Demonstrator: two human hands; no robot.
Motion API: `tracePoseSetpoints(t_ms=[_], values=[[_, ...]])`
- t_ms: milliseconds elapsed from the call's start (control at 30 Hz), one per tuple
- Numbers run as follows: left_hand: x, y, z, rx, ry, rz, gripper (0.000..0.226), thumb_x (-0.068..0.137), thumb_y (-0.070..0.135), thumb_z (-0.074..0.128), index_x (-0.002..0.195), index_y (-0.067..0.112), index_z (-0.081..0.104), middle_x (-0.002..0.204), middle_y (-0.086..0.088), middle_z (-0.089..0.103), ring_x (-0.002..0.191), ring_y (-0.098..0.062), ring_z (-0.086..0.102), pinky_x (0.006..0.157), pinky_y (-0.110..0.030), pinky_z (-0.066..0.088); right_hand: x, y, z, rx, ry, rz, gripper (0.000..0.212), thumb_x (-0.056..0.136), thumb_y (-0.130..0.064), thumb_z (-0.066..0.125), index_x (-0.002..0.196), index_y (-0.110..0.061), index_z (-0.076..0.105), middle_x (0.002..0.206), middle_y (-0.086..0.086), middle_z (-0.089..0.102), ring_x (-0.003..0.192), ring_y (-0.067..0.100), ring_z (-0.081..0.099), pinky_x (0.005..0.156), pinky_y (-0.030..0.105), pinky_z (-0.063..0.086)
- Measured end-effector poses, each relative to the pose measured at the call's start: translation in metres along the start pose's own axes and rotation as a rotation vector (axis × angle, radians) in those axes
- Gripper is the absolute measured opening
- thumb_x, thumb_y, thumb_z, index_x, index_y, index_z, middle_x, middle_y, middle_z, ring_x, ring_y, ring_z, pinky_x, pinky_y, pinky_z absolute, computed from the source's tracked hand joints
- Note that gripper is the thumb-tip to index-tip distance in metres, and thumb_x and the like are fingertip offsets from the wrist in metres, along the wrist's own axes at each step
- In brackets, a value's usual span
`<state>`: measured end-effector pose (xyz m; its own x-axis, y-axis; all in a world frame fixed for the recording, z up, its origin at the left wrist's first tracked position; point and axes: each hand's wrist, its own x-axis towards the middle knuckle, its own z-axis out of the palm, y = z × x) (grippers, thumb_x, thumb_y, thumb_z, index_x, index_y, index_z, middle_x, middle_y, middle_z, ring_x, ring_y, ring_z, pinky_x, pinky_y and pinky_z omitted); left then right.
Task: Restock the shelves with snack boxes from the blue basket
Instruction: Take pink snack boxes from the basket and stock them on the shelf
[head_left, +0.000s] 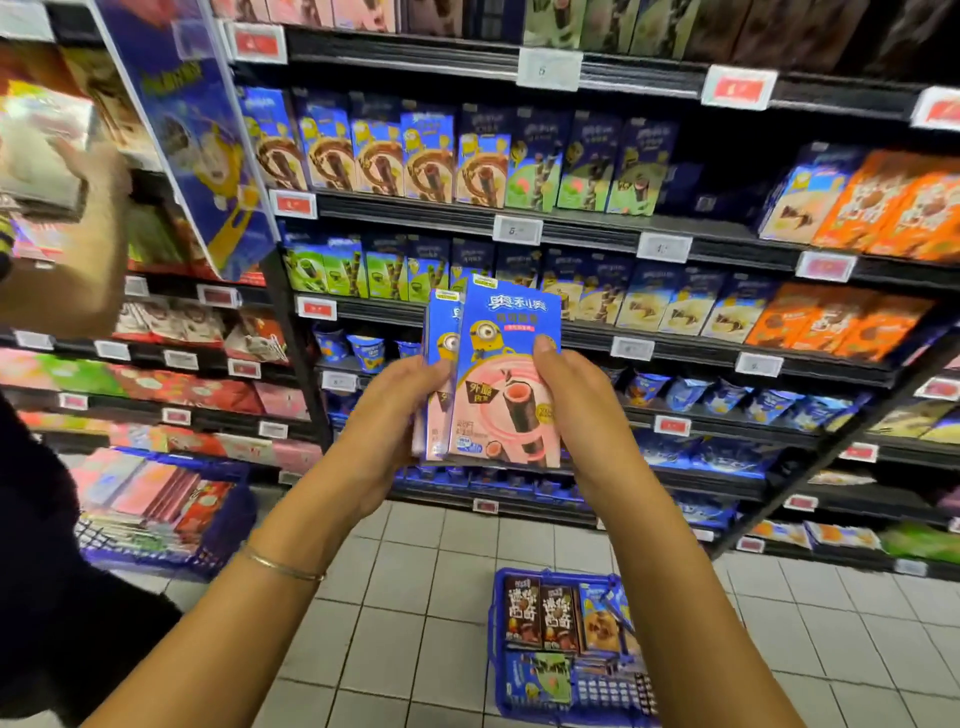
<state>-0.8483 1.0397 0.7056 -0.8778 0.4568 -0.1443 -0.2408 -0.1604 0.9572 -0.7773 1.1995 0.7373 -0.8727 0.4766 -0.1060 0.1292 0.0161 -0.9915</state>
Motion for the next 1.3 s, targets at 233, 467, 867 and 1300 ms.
tracePoseSetpoints(t_ms=[233, 467, 867, 1300], values=[[0.077, 0.072, -0.014, 0.002, 0.023, 0.159, 0.025, 0.095, 0.034, 0.069, 0.105, 0.011, 0.067, 0.103, -0.011, 0.077, 0.088, -0.028, 0.075, 0.075, -0.038, 0.057, 0.073, -0.066, 0.031, 0.013, 0.015, -0.179, 0.065, 0.099, -0.054, 0.052, 0.110, 0.009, 0.052, 0.121, 0.035, 0.057, 0.104, 0.049, 0.062, 0.082, 0.040, 0.045], [0.175, 0.142, -0.028, -0.021, 0.023, 0.311, 0.027, 0.084, 0.038, 0.070, 0.101, 0.018, 0.072, 0.101, -0.006, 0.079, 0.089, -0.024, 0.076, 0.074, -0.036, 0.059, 0.184, -0.128, 0.057, 0.036, -0.053, -0.307, 0.038, 0.101, -0.046, 0.054, 0.090, -0.011, 0.063, 0.103, 0.015, 0.073, 0.094, 0.030, 0.069, 0.083, 0.043, 0.051], [0.314, 0.239, -0.024, -0.057, 0.237, 0.507, 0.064, 0.075, 0.048, 0.070, 0.125, 0.007, 0.069, 0.125, -0.022, 0.072, 0.108, -0.045, 0.071, 0.079, -0.048, 0.052, 0.346, -0.222, 0.071, 0.149, -0.251, -0.394, 0.025, 0.100, -0.037, 0.059, 0.091, -0.013, 0.058, 0.097, 0.022, 0.072, 0.082, 0.029, 0.068, 0.078, 0.045, 0.051], [0.367, 0.283, -0.078, -0.179, 0.292, 0.618, 0.067, 0.078, 0.043, 0.068, 0.125, -0.005, 0.064, 0.128, -0.030, 0.067, 0.120, -0.051, 0.063, 0.105, -0.067, 0.044, 0.449, -0.296, 0.086, 0.240, 0.010, -0.385, 0.024, 0.100, -0.023, 0.061, 0.079, -0.014, 0.059, 0.057, -0.003, 0.067, 0.047, 0.010, 0.063, 0.048, 0.022, 0.049]])
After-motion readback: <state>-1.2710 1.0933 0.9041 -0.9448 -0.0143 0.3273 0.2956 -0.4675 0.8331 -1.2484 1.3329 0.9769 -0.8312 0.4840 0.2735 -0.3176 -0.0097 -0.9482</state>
